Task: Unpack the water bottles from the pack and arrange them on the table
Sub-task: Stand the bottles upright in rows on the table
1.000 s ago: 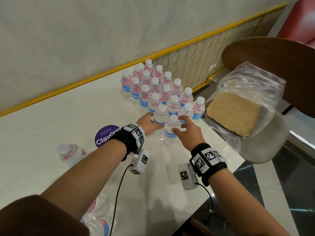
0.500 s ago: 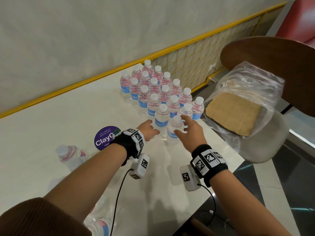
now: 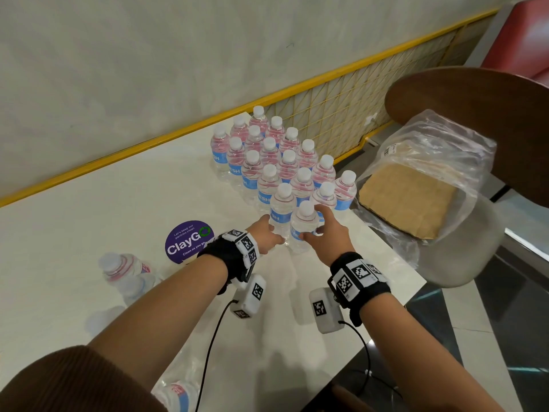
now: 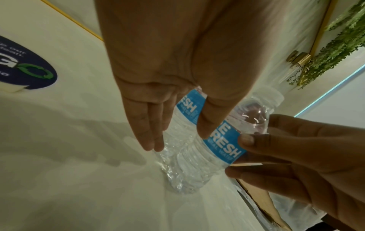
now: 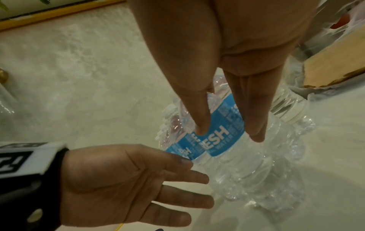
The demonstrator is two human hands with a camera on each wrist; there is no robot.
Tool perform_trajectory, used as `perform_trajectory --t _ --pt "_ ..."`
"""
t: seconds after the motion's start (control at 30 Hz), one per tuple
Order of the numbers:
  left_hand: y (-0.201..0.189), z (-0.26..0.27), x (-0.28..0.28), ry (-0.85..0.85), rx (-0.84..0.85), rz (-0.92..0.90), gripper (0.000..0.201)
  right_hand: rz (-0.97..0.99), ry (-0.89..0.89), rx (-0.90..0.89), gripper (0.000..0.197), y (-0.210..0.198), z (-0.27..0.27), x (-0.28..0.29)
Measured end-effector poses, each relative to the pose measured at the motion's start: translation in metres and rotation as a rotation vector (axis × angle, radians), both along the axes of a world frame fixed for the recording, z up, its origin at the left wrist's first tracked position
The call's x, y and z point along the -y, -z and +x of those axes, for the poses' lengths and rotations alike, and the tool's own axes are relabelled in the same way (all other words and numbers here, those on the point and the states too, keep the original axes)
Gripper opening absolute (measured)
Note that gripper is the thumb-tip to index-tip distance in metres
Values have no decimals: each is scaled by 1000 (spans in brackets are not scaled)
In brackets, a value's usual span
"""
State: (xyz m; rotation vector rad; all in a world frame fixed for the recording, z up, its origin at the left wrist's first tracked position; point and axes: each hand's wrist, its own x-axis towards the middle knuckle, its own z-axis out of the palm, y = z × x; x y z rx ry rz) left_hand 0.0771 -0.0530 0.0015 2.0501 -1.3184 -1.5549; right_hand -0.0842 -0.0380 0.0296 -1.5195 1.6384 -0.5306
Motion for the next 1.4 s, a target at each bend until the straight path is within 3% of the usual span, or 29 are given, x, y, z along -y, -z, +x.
perform_trajectory --t 0.53,0.77,0.87,0.97,1.17,1.3,1.4 --pt "-6 6 7 129 56 -57 87 -19 77 14 58 9 7 1" --pt "-13 19 8 184 170 -25 75 66 63 -52 67 7 3 -4" --pt "-30 40 2 304 286 -11 56 182 -107 -258 64 2 1 -8" --pt "-52 62 -11 305 242 24 44 213 -266 -354 50 -6 13 -16" --pt "-105 92 -61 204 220 -29 37 182 -522 -304 23 -28 70 -50" --pt "-132 110 -99 212 210 -8 37 171 -704 -255 19 -47 106 -85" --pt "-149 124 -133 212 260 -61 33 143 -934 -278 23 -63 132 -122"
